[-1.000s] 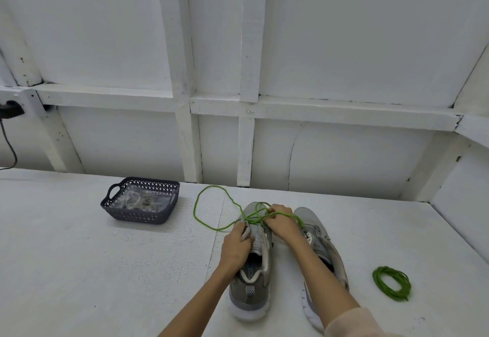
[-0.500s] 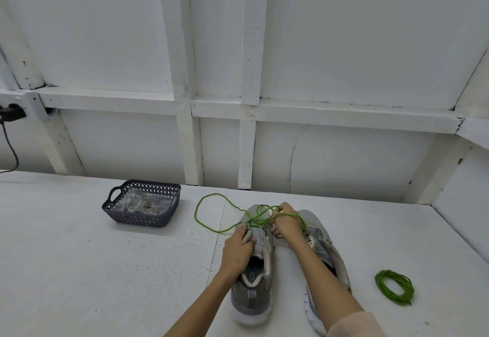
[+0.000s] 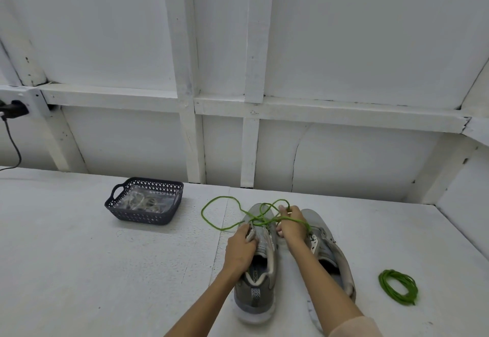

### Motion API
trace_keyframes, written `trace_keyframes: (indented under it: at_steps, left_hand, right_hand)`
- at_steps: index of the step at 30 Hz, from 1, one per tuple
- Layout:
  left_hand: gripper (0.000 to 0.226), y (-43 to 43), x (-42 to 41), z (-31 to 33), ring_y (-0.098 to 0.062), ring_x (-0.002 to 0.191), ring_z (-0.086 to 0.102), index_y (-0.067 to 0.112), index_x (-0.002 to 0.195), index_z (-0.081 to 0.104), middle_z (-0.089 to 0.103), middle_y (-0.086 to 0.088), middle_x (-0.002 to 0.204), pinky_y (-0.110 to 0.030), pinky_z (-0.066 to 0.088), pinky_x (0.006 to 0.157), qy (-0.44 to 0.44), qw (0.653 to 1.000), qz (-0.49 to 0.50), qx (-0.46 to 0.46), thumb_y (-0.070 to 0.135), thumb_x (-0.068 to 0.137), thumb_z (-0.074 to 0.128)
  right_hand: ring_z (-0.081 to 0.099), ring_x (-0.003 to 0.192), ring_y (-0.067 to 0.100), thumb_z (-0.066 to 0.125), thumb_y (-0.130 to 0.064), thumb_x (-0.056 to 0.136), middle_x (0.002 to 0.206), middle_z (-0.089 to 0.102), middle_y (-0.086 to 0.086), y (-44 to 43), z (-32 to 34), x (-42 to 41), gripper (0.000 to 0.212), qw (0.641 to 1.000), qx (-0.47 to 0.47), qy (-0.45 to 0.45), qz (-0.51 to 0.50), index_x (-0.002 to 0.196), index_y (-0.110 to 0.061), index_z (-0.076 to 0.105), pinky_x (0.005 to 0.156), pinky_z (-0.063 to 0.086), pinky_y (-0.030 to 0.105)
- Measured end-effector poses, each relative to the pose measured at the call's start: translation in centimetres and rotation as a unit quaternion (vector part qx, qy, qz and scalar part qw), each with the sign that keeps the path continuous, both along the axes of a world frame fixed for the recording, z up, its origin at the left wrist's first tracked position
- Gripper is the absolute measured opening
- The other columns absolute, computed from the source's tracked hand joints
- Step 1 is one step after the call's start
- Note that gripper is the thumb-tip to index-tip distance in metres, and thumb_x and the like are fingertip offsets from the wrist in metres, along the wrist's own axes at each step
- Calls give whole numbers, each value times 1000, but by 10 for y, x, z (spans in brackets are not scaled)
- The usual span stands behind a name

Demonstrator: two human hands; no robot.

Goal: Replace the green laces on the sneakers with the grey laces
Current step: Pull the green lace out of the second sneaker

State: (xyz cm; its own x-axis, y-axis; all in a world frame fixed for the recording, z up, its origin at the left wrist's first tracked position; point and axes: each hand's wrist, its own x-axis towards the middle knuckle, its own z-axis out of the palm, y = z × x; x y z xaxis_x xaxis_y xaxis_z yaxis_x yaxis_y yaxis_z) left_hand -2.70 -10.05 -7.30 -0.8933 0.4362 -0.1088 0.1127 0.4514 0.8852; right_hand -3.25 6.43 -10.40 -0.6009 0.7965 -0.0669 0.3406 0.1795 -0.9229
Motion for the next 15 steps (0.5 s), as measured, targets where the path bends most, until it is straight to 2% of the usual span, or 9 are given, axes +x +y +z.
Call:
trace_keyframes:
  at_steps: [2, 4, 6, 7, 8, 10, 13, 15]
  left_hand:
    - [22, -1, 0, 1, -28, 111, 57, 24, 111, 56, 63, -12, 120, -29, 42, 85, 2, 1000, -3, -2, 13, 92, 55]
    - [23, -1, 1, 2, -29, 109, 58, 16, 114, 59, 64, -12, 117, -30, 43, 86, 4, 1000, -2, -4, 13, 92, 55]
    - [16, -2, 3, 5, -29, 111, 57, 25, 101, 60, 63, -15, 119, -25, 38, 80, 0, 1000, -7, -6, 13, 93, 54]
    - [24, -1, 2, 6, -29, 111, 57, 36, 87, 52, 62, -16, 120, -24, 35, 78, 1, 1000, -6, -6, 12, 93, 54]
    - [34, -2, 2, 6, -30, 112, 56, 39, 78, 41, 62, -18, 121, -23, 32, 77, 3, 1000, -2, -6, 12, 93, 54]
    - [41, -2, 2, 5, -30, 112, 56, 40, 73, 32, 61, -18, 120, -23, 31, 77, 4, 1000, 5, -7, 12, 93, 54]
    - [42, -2, 1, 4, -25, 101, 56, 41, 72, 31, 59, -12, 104, -24, 33, 77, 0, 1000, 4, -11, 12, 92, 55]
    - [42, -1, 1, 5, -26, 102, 56, 40, 72, 32, 60, -13, 107, -24, 33, 78, 7, 1000, 3, -14, 11, 92, 55]
  right_hand:
    - [57, 62, 25, 70, -36, 85, 64, 61, 8, 3, -2, -2, 31, 996, 5, -53, 64, 67, -18, 53, 61, 50, 42]
    - [52, 61, 22, 78, -27, 79, 59, 58, 6, 8, -2, -5, 34, 993, -7, -69, 97, 57, -17, 54, 59, 43, 36]
    - [54, 64, 24, 74, -21, 83, 67, 63, 9, 9, -2, -7, 28, 997, 0, -36, 73, 61, -17, 56, 61, 45, 36]
    - [56, 65, 25, 69, -20, 87, 72, 66, 11, 9, -4, -7, 24, 999, -1, 1, 34, 66, -18, 56, 60, 46, 36]
    - [57, 65, 27, 64, -22, 91, 75, 67, 11, 6, -2, -5, 23, 999, -14, 46, -7, 71, -18, 54, 59, 45, 35]
    - [57, 65, 27, 61, -30, 94, 75, 67, 9, 5, -4, -7, 24, 995, -47, 71, -42, 75, -18, 51, 59, 43, 36]
    - [51, 57, 23, 71, -44, 83, 62, 59, 6, 6, -5, -9, 37, 999, -37, -8, 38, 67, -17, 51, 56, 41, 35]
    - [44, 49, 20, 76, -36, 80, 52, 49, 4, 5, -2, -6, 42, 995, -40, -30, 86, 58, -16, 46, 50, 39, 31]
